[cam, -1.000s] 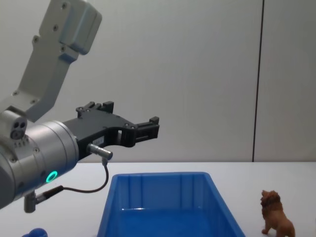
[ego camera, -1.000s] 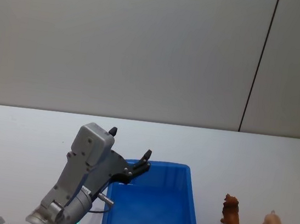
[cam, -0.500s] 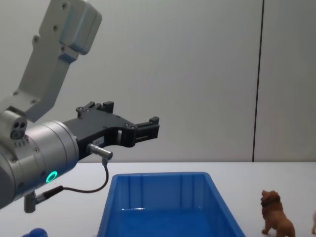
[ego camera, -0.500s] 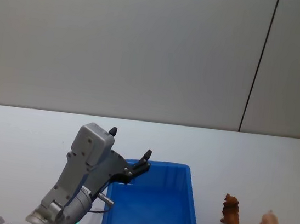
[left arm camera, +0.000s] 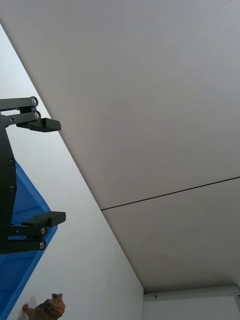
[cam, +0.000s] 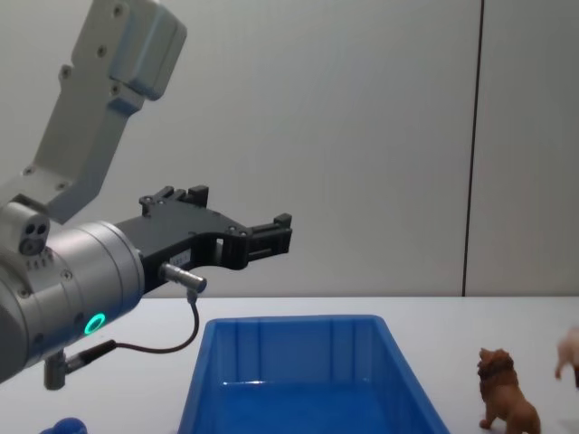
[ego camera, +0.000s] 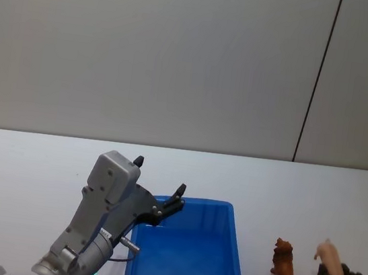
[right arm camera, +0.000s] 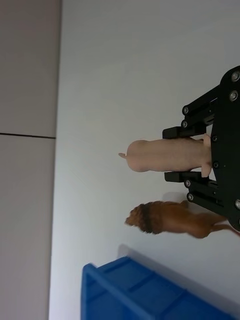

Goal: Pick up the two dolls from the table and place them into the box.

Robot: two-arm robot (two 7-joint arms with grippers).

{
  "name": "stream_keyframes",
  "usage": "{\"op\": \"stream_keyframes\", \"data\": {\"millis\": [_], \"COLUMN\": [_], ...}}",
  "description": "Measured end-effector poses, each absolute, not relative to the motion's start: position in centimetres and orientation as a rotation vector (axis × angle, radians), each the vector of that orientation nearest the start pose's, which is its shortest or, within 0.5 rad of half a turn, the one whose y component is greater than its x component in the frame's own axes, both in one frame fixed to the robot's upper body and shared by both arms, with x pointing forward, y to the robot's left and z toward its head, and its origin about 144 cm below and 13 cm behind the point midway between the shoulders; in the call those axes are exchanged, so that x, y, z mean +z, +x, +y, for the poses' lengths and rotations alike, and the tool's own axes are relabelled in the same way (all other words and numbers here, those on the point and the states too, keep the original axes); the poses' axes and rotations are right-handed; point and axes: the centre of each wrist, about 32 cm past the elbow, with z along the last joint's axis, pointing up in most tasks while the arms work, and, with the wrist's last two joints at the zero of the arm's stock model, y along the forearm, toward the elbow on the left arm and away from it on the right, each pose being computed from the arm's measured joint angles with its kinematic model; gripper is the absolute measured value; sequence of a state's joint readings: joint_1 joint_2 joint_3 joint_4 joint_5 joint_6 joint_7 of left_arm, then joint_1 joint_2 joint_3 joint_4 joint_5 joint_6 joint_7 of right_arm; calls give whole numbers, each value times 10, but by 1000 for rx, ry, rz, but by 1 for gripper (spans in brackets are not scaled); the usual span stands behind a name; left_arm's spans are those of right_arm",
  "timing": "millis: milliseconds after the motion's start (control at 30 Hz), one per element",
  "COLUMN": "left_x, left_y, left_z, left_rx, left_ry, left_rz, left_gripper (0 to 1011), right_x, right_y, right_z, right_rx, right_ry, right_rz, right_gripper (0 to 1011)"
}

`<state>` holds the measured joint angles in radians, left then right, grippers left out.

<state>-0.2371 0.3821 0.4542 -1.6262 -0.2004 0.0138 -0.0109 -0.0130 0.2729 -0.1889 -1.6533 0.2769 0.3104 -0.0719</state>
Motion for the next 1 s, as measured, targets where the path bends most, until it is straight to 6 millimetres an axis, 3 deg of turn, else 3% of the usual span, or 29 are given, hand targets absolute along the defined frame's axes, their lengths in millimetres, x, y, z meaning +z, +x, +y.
{"op": "stream_keyframes", "data": {"millis": [533,1000], "left_x": [1204,1204], "left_y": [492,492], "left_z": [198,198], "left_rx": [1124,1124], "left_ry": [61,61], "left_rz": [-268,-267], "left_gripper": [1001,1001], "right_x": [1183,1188], "right_y": [459,478], "right_z": [-218,-192], "right_rx": [-1270,-1072], "right_ry": [-136,-84], "right_rz": [106,146], "right_gripper": [364,363]}}
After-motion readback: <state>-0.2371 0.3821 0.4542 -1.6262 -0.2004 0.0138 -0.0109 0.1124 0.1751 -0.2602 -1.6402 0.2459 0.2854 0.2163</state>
